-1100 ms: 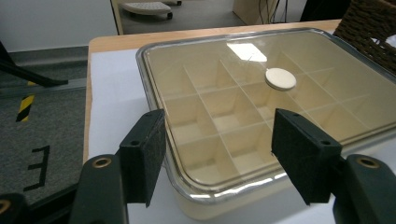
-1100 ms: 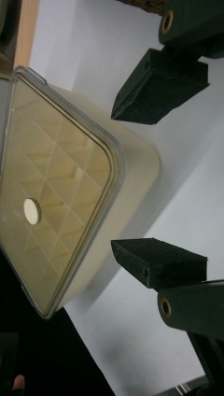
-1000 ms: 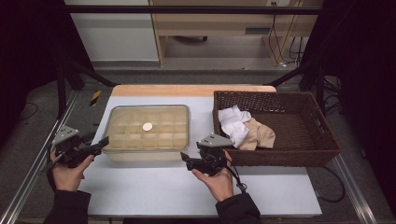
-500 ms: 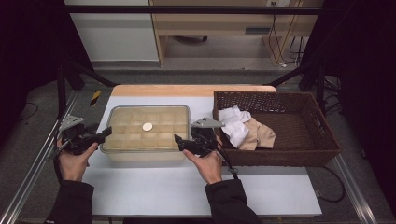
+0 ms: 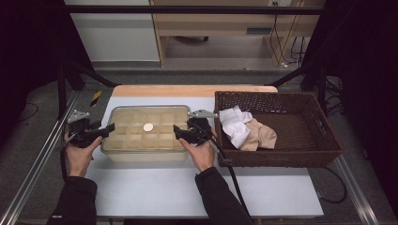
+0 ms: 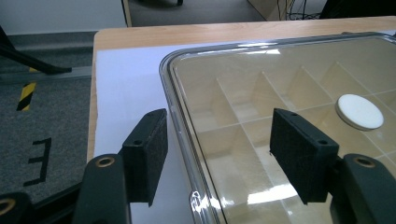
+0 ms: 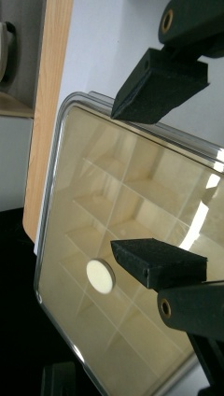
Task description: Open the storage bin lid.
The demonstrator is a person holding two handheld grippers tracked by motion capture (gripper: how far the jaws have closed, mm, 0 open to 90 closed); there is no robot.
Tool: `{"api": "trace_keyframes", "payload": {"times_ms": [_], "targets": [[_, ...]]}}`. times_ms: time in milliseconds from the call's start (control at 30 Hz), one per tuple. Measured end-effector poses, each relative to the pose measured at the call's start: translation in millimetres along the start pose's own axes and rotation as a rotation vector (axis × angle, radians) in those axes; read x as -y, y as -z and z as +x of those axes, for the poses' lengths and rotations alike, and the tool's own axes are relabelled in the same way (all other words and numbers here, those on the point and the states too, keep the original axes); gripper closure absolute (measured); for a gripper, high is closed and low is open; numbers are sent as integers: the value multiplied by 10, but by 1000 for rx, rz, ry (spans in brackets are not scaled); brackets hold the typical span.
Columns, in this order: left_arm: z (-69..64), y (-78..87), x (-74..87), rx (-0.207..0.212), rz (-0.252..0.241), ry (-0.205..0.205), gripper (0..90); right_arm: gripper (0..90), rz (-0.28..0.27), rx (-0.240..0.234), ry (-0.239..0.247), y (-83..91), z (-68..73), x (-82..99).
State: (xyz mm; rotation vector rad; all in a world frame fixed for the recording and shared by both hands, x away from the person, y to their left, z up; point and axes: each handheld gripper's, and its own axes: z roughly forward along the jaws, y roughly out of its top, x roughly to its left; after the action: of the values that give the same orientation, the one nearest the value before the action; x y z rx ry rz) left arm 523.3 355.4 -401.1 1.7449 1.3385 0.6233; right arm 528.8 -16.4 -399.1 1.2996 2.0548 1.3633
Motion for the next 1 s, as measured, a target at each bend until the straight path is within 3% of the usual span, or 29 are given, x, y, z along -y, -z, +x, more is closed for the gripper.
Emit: {"api": "trace_keyframes", "payload": {"times_ms": [333, 667, 867, 1000], "targets": [[44, -145, 33, 15, 49, 16, 365, 324, 38, 53, -33, -219, -146, 21], [19, -210, 58, 33, 80, 12, 348, 351, 79, 38, -70, -327, -217, 62], [32, -210, 85, 70, 101, 47, 282, 343, 80, 40, -64, -345, -213, 73], [6, -192, 88, 69, 116, 33, 252, 322, 85, 31, -87, -358, -226, 77]]}}
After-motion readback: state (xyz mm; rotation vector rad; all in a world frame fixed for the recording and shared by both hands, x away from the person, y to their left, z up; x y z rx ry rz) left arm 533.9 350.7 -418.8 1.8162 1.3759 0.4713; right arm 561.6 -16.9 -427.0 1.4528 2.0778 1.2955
